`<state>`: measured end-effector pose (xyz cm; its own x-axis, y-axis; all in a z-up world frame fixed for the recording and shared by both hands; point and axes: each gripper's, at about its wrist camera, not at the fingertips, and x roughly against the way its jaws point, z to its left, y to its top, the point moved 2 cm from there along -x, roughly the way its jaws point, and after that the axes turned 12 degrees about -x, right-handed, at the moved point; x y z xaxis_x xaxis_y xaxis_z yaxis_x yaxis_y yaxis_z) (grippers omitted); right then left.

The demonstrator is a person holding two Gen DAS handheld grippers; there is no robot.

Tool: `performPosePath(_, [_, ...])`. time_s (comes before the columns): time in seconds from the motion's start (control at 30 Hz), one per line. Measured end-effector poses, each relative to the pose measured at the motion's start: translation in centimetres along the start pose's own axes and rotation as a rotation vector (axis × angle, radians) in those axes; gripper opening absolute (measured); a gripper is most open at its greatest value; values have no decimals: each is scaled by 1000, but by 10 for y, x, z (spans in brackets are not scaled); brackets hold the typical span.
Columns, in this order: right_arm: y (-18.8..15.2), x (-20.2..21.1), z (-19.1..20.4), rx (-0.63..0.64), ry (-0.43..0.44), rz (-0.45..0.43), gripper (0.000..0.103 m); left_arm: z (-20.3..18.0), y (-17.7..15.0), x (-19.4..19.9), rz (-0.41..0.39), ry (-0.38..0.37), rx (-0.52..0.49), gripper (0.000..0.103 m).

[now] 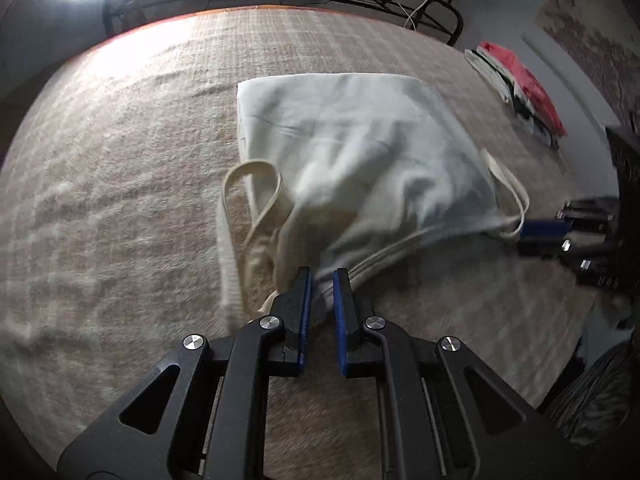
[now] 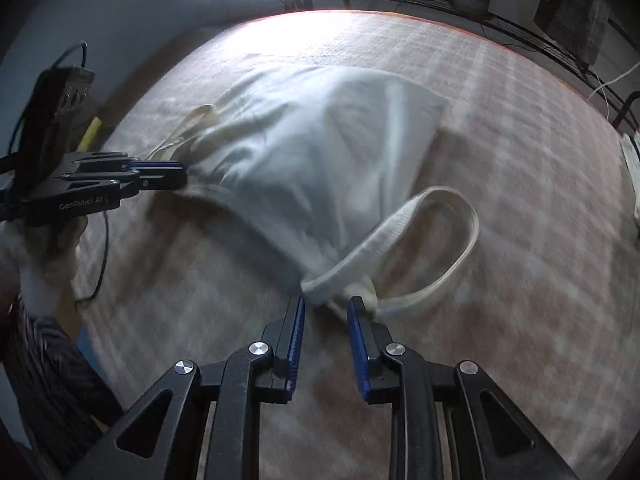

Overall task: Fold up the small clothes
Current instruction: 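Move both grippers down to the strap edge of the folded tank top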

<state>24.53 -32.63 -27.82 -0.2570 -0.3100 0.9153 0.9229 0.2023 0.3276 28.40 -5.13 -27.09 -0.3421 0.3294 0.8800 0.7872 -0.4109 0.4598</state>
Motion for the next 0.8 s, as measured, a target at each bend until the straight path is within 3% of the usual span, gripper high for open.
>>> performPosePath(0.13, [3,20,-14,-63,52,-64,25,10,10,26,-78,15,33,9])
performPosePath(0.27, [16,41,-9,-99,116,-184,27,30,29,39,-179,-24,183,9])
performPosePath(0.37, [35,33,-1,-126,137,-242,28,36,38,31,-204,-27,236,9])
performPosePath(0.5, [52,11,22,-111,113,-281,25,20,47,8,-183,-8,188,9])
performPosePath(0.6, [56,-5,36,-75,72,-289,24,10,44,-14,-114,53,122,9])
performPosePath(0.67, [55,-23,37,-42,11,-249,22,14,37,-26,-66,76,105,9])
performPosePath(0.7, [53,-29,34,-44,-2,-226,22,16,34,-25,-82,62,106,12])
performPosePath(0.8, [49,-30,19,-78,39,-205,21,25,32,-20,-79,42,123,12])
